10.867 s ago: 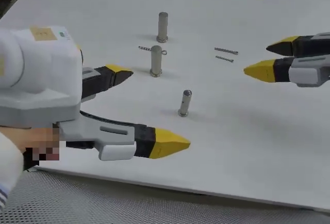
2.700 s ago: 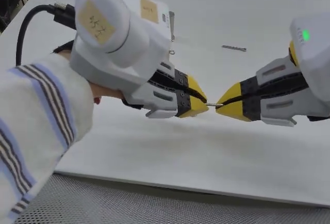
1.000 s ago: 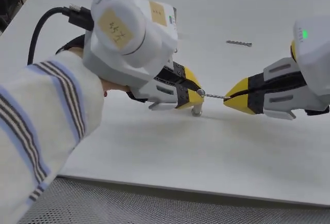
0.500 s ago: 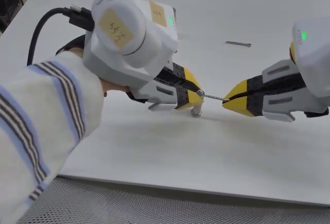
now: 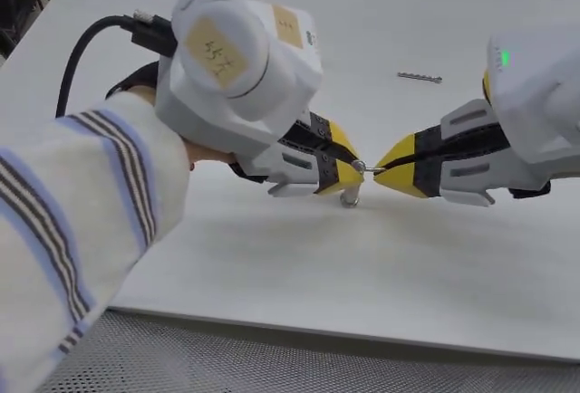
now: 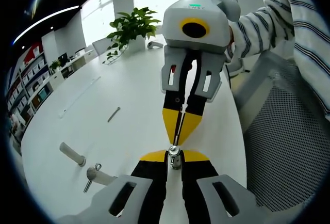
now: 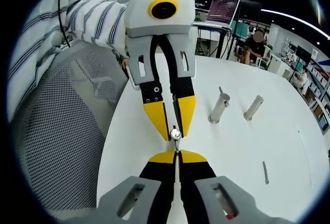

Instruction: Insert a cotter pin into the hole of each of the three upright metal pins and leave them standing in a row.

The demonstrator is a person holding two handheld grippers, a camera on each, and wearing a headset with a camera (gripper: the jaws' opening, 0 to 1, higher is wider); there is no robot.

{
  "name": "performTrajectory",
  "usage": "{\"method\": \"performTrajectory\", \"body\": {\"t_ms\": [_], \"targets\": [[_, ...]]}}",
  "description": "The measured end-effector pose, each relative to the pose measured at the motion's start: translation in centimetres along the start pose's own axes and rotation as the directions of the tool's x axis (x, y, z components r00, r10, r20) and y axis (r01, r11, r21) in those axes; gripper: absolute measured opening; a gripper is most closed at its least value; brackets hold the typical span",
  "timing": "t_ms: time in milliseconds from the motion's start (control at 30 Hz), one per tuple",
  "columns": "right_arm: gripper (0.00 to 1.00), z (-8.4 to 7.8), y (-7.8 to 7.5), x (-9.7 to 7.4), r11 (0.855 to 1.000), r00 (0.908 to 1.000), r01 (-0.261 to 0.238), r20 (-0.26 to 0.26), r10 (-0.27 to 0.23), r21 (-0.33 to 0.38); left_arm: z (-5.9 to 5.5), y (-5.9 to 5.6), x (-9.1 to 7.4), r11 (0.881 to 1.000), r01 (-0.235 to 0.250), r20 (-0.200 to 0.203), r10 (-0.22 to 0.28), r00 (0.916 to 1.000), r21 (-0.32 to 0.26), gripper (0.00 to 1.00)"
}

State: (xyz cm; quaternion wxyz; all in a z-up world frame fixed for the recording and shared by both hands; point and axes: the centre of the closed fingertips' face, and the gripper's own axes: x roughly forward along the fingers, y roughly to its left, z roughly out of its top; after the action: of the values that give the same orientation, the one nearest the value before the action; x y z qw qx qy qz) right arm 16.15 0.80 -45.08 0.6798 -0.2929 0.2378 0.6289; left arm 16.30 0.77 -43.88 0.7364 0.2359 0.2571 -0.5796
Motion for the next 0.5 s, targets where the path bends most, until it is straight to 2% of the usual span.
{"method": "performTrajectory", "body": {"t_ms": [200, 333, 500], "targets": [[0.00, 0.2, 0.4, 0.2, 0.999, 0.9994, -0.033, 0.006, 0.033, -0.011, -0.1, 0.1, 0.0, 1.000, 0.001, -0.003, -0.001, 1.0000, -0.003, 0.05], [0.13, -0.4, 0.5, 0.0, 1.000, 0.9994, -0.030, -0.016, 0.030, -0.010, -0.1, 0.1, 0.0, 1.000, 0.000, -0.003, 0.000, 1.0000, -0.004, 0.05], [0.05, -0.7, 0.2, -0.7, 1.000, 0.9999, -0.013, -0.004, 0.013, 0.019, -0.1, 0.1, 0.0, 1.000, 0.002, -0.003, -0.002, 1.0000, -0.004, 0.05]]}}
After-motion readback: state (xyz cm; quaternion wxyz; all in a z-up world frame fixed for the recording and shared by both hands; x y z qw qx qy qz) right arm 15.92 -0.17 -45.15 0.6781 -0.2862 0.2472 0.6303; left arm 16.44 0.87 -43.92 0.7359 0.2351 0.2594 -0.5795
